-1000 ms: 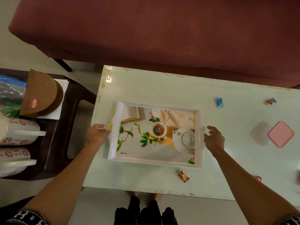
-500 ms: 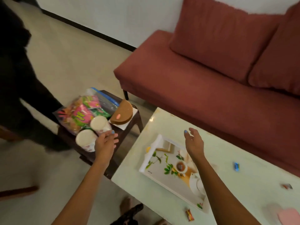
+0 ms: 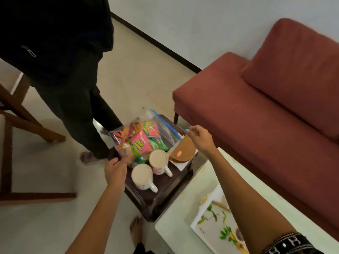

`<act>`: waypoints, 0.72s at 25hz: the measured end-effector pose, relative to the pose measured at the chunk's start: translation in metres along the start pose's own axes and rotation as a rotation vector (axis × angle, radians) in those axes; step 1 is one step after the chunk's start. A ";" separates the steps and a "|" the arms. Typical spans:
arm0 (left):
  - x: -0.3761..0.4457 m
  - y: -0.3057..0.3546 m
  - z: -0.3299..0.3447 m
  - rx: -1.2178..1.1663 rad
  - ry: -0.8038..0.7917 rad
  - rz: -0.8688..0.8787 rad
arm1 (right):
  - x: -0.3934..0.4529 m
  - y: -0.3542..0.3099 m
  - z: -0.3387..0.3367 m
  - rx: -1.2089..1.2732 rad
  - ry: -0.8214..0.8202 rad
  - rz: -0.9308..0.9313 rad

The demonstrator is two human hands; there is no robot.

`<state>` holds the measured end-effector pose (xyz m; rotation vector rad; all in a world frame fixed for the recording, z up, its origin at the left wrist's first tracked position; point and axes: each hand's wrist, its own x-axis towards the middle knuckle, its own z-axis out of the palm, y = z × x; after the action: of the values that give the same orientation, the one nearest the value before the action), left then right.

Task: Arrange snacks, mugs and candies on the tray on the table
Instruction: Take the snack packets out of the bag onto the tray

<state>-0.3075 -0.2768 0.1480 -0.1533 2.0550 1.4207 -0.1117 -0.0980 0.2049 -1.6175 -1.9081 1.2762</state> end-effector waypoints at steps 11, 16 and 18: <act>0.142 -0.009 0.041 0.114 -0.081 -0.241 | 0.159 0.020 0.121 -0.229 -0.210 0.307; 0.148 0.004 0.049 -0.062 -0.034 -0.310 | 0.167 0.002 0.115 -0.208 -0.112 0.222; 0.146 0.025 0.056 -0.082 0.020 -0.209 | 0.160 -0.018 0.093 -0.091 -0.015 0.159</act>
<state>-0.4105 -0.1812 0.0752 -0.4051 1.9341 1.3783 -0.2387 0.0097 0.1229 -1.8429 -1.9041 1.2819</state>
